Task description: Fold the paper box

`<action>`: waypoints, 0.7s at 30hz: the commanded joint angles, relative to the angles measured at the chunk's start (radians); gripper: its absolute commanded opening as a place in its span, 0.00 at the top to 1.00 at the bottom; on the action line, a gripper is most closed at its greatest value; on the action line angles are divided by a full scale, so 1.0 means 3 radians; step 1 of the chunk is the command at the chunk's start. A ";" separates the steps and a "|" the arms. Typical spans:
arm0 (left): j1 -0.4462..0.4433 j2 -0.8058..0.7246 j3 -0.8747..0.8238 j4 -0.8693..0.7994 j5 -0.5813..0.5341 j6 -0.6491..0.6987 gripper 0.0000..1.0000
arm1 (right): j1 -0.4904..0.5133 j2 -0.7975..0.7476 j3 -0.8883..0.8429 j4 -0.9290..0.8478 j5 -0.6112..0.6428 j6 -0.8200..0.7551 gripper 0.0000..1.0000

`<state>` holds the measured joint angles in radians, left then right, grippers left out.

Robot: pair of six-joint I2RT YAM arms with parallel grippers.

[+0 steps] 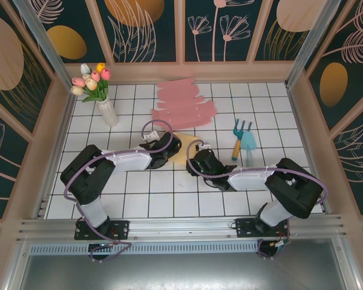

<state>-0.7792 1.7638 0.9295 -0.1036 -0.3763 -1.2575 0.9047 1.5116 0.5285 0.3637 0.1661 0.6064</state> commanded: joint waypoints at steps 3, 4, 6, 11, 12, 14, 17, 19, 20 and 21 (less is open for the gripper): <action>-0.0005 0.0312 -0.0150 -0.0473 0.0247 0.0069 0.22 | 0.0008 0.0133 -0.0118 0.0383 -0.0007 -0.0149 0.71; -0.0003 0.0311 -0.0149 -0.0474 0.0244 0.0066 0.22 | 0.0008 0.0140 -0.0144 0.0421 0.0020 -0.0157 0.72; -0.0004 0.0314 -0.0156 -0.0473 0.0240 0.0072 0.22 | 0.0003 0.0148 -0.0188 0.0484 0.0062 -0.0191 0.72; -0.0003 0.0328 -0.0149 -0.0468 0.0242 0.0076 0.22 | -0.0015 0.0177 -0.0312 0.0669 0.0153 -0.0276 0.72; -0.0005 0.0332 -0.0149 -0.0468 0.0244 0.0076 0.22 | -0.0022 0.0186 -0.0343 0.0711 0.0165 -0.0299 0.73; -0.0005 0.0332 -0.0152 -0.0468 0.0237 0.0082 0.22 | -0.0039 0.0214 -0.0381 0.0774 0.0161 -0.0330 0.73; -0.0004 0.0336 -0.0149 -0.0468 0.0245 0.0088 0.22 | -0.0065 0.0246 -0.0421 0.0873 0.0017 -0.0347 0.73; -0.0003 0.0337 -0.0148 -0.0468 0.0237 0.0086 0.22 | -0.0065 0.0214 -0.0437 0.0955 -0.0179 -0.0297 0.73; -0.0002 0.0337 -0.0148 -0.0473 0.0237 0.0086 0.22 | -0.0065 0.0191 -0.0437 0.0979 -0.0256 -0.0262 0.73; -0.0004 0.0338 -0.0143 -0.0473 0.0237 0.0086 0.22 | -0.0065 0.0159 -0.0435 0.1002 -0.0342 -0.0231 0.72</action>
<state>-0.7792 1.7748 0.9295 -0.0742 -0.3794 -1.2583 0.8845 1.5581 0.4156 0.6403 0.1719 0.5293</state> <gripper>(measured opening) 0.784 0.275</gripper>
